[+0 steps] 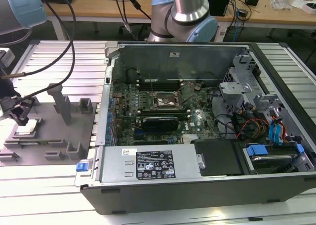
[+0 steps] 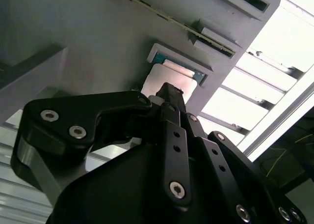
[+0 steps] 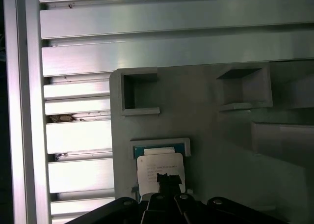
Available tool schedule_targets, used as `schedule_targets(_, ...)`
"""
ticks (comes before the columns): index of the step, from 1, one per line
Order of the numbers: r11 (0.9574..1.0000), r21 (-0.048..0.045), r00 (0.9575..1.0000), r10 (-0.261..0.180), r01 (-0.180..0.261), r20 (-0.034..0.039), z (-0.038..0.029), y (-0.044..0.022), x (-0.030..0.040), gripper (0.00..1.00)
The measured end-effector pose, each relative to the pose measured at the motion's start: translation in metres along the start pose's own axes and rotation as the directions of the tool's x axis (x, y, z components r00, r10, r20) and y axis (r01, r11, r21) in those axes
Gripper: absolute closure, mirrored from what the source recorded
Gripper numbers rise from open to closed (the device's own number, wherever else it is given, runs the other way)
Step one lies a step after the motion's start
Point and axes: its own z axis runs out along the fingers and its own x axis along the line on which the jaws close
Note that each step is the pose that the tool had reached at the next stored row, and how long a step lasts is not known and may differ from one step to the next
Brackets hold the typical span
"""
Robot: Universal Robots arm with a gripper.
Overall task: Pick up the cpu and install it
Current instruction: 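Pick up the cpu and move it towards the insertion slot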
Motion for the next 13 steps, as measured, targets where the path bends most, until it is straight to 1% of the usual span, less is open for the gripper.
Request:
schedule_targets(5, 1.0, -0.0001, 1.0, 0.0, 0.0, 0.0001, 0.0003, 0.0, 0.0, 0.89)
schedule_targets(6, 1.0, 0.0, 1.0, 0.0, 0.0, 0.0001, 0.0003, 0.0, 0.0, 0.71)
schedule_targets(7, 1.0, 0.0, 1.0, 0.0, 0.0, 0.0001, 0.0004, 0.0, 0.0, 0.71)
schedule_targets(11, 1.0, 0.0, 1.0, 0.0, 0.0, 0.0, 0.0005, 0.0, 0.0, 0.46)
schedule_targets(12, 1.0, 0.0, 1.0, 0.0, 0.0, 0.0, 0.0006, 0.0, 0.0, 0.46)
schedule_targets(13, 1.0, 0.0, 1.0, 0.0, 0.0, 0.0001, 0.0006, 0.0, 0.0, 0.4)
